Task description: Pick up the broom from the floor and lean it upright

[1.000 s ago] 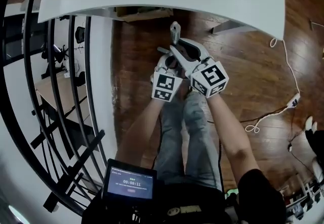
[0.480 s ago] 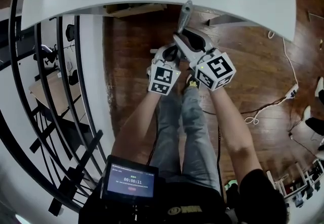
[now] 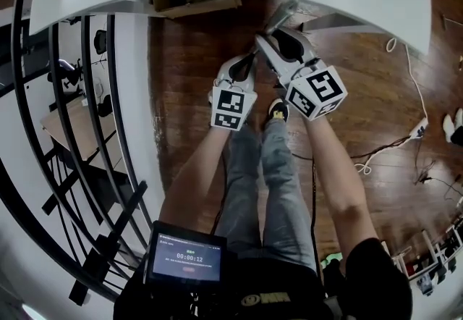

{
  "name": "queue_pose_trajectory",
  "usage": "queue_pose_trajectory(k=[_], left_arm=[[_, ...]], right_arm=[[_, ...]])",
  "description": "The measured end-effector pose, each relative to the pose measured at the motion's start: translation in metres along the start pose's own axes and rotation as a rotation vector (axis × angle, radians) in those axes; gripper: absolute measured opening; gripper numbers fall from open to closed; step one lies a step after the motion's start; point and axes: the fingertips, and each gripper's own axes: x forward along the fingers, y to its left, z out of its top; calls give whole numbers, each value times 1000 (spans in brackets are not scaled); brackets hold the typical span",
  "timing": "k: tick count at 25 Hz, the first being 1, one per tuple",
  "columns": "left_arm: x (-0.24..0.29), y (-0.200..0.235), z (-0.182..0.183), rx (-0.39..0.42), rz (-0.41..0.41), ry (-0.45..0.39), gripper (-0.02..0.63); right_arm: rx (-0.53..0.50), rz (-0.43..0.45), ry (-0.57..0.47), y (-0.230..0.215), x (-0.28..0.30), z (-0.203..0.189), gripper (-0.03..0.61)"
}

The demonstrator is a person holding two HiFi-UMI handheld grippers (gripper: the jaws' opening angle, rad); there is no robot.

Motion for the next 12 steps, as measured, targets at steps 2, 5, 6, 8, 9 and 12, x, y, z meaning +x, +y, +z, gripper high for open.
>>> queue_pose_trajectory(k=[2, 5, 6, 8, 9, 12], left_arm=[[0, -2, 0, -5, 0, -4, 11], [-1, -6, -2, -9, -6, -4, 11], [-2, -7, -2, -8, -7, -2, 11], [-2, -7, -3, -6, -9, 0, 11], [-2, -7, -3, -6, -9, 0, 11], [-3, -1, -3, -9, 1, 0, 11]], right_arm=[[-34, 2, 5, 2, 2, 2, 132], [-63, 14, 13, 6, 4, 4, 137], [-70, 16, 16, 7, 4, 4, 141], [-75, 15, 18, 8, 4, 4, 153], [-76, 13, 16, 8, 4, 3, 153], [-90, 6, 19, 6, 4, -1, 158]])
